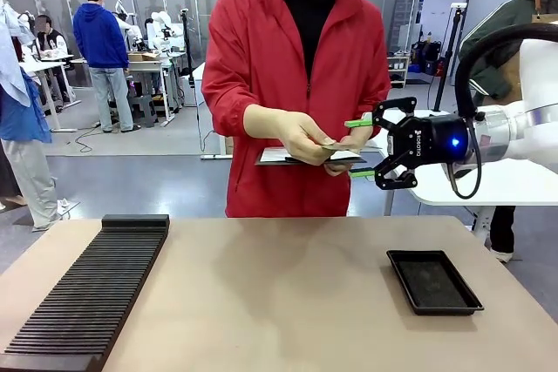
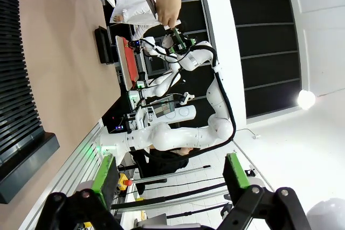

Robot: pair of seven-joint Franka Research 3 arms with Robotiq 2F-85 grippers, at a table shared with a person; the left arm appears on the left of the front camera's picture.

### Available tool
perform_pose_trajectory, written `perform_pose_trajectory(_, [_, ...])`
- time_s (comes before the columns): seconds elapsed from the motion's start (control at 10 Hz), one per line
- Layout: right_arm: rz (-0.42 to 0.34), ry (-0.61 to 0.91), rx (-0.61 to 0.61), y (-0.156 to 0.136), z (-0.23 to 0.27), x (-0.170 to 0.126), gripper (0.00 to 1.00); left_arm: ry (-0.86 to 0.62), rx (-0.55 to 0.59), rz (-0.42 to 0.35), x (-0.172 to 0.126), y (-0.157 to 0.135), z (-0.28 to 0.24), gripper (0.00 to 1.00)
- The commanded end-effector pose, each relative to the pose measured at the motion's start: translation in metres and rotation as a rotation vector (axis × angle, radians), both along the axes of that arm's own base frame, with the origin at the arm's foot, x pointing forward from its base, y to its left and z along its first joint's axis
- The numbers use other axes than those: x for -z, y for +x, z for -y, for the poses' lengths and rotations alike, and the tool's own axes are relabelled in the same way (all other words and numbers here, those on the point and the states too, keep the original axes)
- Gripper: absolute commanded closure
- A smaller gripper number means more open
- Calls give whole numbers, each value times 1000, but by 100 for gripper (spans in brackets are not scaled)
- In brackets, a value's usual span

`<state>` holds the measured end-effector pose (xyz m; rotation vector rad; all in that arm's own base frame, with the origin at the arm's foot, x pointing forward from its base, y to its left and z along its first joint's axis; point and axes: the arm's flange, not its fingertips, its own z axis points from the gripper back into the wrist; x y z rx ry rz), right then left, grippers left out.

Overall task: Inspect the PCB.
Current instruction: Pick up the Blank PCB that the human is holding.

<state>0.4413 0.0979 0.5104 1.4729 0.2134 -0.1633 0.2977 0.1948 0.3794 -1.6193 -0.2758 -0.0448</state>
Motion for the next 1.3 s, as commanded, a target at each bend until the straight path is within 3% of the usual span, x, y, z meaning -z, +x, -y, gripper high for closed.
perform_pose_trajectory(0.0, [-1, 29, -1, 2, -9, 1, 63, 18, -1, -14, -3, -3, 1, 0])
perform_pose_trajectory(0.1, [-3, 29, -2, 3, -9, 3, 95, 18, -1, -14, -3, -3, 1, 0])
perform_pose_trajectory(0.2, [-3, 29, -1, 3, -10, 3, 100, 18, -1, -14, -3, -3, 1, 0])
perform_pose_trajectory(0.9, [-37, 34, 3, 0, -7, 11, 100, 18, -1, -14, -3, -3, 1, 0])
perform_pose_trajectory(1.2, [-14, 9, -7, 0, -5, 6, 100, 18, -1, -14, -3, -3, 1, 0])
